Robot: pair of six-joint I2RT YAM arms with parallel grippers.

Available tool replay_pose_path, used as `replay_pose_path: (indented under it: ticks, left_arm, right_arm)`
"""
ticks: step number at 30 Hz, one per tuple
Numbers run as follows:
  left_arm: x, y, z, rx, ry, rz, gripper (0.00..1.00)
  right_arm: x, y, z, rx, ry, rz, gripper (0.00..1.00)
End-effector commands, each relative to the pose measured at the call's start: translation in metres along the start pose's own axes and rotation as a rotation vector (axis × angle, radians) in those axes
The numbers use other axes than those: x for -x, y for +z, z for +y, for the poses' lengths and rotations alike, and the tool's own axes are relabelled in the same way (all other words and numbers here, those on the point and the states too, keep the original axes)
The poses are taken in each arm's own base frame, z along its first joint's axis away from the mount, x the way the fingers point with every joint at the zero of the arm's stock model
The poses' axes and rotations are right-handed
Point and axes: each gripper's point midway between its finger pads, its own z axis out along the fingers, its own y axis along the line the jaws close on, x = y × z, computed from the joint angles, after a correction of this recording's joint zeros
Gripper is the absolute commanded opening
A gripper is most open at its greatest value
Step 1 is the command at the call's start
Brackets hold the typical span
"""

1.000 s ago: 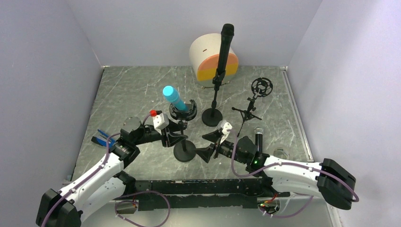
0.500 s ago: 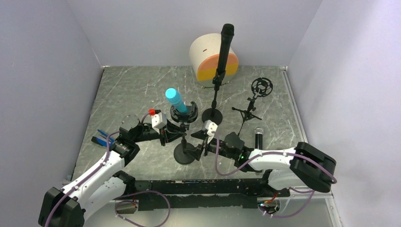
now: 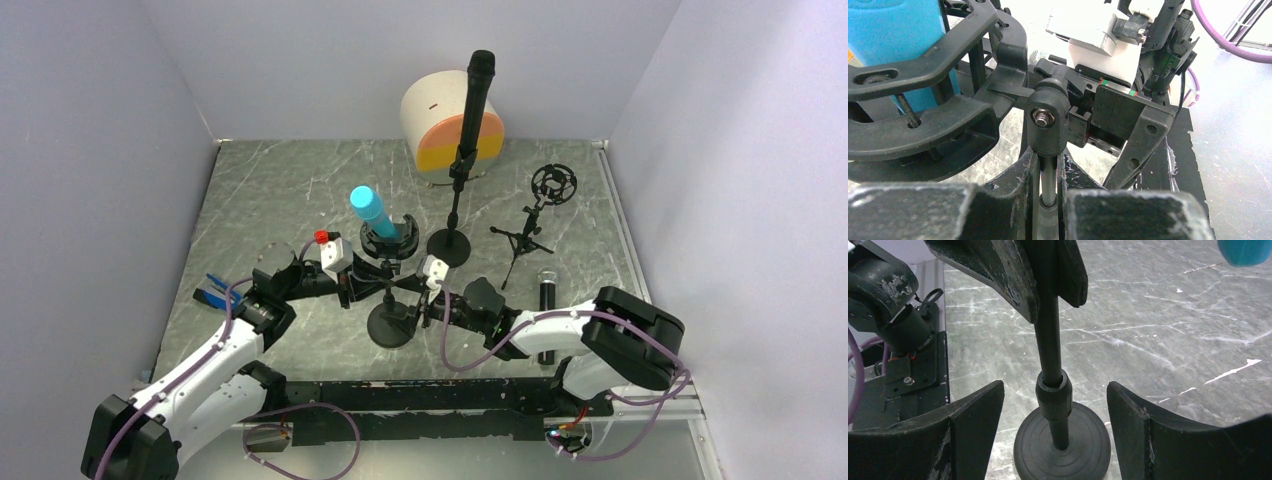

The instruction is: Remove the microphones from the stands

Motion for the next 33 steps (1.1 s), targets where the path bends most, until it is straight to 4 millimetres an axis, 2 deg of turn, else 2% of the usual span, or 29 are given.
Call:
replay_pose_path:
  ticks: [1, 5, 9, 12, 14, 16, 18, 25, 33]
  left_arm:
    - [0.011, 0.003, -0.005, -0.043, 0.018, -0.024, 0.03]
    - [0.010, 0.002, -0.006, -0.037, 0.012, -0.026, 0.03]
    - [0.010, -0.001, -0.005, -0.019, 0.012, -0.035, 0.03]
    - [0.009, -0.001, -0.007, -0.018, 0.007, -0.036, 0.04]
    - [0.008, -0.001, -0.007, -0.020, 0.002, -0.037, 0.22]
    - [0.010, -0.001, -0.008, -0.026, 0.005, -0.045, 0.33]
    - [0.010, 0.000, -0.008, -0.032, 0.004, -0.049, 0.37]
    - [0.008, 0.004, -0.005, -0.043, -0.007, -0.046, 0.35]
    - [-0.008, 0.002, -0.001, -0.009, -0.039, -0.038, 0.37]
  right_arm:
    - [0.030, 0.014, 0.000, 0.015, -0.076, -0.101, 0.77]
    - [0.027, 0.021, -0.010, -0.018, -0.124, -0.085, 0.67]
    - [0.023, 0.024, -0.012, -0.024, -0.127, -0.080, 0.38]
    - [0.017, 0.024, -0.009, -0.009, -0.119, -0.069, 0.25]
    - [0.014, 0.023, -0.007, 0.003, -0.112, -0.064, 0.20]
    - [0.013, 0.023, -0.005, 0.013, -0.108, -0.065, 0.19]
    - [0.013, 0.024, -0.003, 0.022, -0.104, -0.066, 0.18]
    - [0.011, 0.026, -0.002, 0.030, -0.102, -0.056, 0.18]
    - [0.010, 0.025, -0.004, 0.017, -0.082, -0.062, 0.19]
